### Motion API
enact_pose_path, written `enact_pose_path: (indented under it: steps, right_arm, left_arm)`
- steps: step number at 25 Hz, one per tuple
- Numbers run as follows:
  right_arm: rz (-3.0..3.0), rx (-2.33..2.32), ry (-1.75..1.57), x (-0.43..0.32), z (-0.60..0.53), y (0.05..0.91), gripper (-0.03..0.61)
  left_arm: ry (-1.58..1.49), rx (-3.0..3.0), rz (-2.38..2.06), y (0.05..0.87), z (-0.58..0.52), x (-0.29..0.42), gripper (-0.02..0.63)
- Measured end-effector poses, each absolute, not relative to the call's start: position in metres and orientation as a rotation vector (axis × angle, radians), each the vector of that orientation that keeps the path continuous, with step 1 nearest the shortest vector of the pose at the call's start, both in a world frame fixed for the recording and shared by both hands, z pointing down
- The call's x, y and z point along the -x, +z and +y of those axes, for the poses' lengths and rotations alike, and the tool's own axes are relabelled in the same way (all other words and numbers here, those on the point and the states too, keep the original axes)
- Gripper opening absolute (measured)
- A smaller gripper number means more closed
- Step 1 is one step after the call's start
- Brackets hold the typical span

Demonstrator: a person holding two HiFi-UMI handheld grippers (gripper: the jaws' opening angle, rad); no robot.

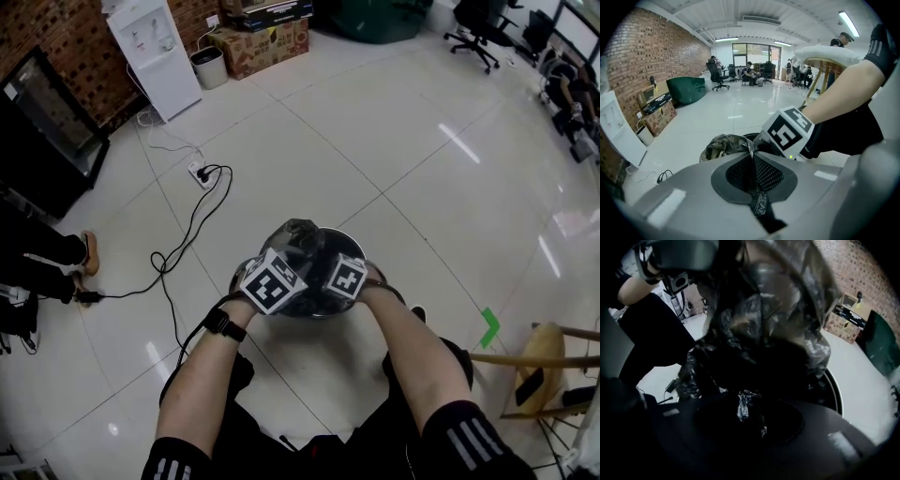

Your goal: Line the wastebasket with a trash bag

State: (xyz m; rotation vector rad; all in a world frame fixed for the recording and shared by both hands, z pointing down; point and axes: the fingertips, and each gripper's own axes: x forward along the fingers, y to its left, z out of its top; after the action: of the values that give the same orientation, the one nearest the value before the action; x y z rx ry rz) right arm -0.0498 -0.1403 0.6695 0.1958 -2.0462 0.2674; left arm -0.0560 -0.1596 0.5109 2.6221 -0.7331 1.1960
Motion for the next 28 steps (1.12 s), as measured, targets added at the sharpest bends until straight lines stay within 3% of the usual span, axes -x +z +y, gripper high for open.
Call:
enact_pose_path:
  steps: [6,14,22,23,26,28]
  right_arm:
    - [-2.232,-0.324,0.421,0.022,-0.167,0.605,0.17]
    - [-2.468,-0.441,1.127,0.015,-0.2,0.532,0.167]
    - [-2.223,-0.457,0.988,0.013,-0.187,0.576,0.164]
    - [-2.208,-0.443,0.991,0.013,-0.183,0.581,0.149]
    - [-2.174,-0.417,0.973,0.008,-0.175,0.589,0.02]
    - [-2.167,-0.432,0.945,0.002,-0.177,0.588,0.009]
  left_arm:
    - [1.281,-2.64,-0.696,0.522,-0.148,0.043,0.002]
    - [1.527,-2.712,-0.57,0.555,-0.127,0.012,0.058]
    - [1.517,-2.802,-0.483,0.557,-0.116,-0.022,0.086]
    - [1.529,-2.802,-0.458,0.56,-0.112,-0.025,0.099]
    - [1.571,-2.792,-0.4,0.57,-0.104,-0.027,0.135]
    - [1.579,-2.79,-0.41,0.567,-0.106,-0.021,0.147]
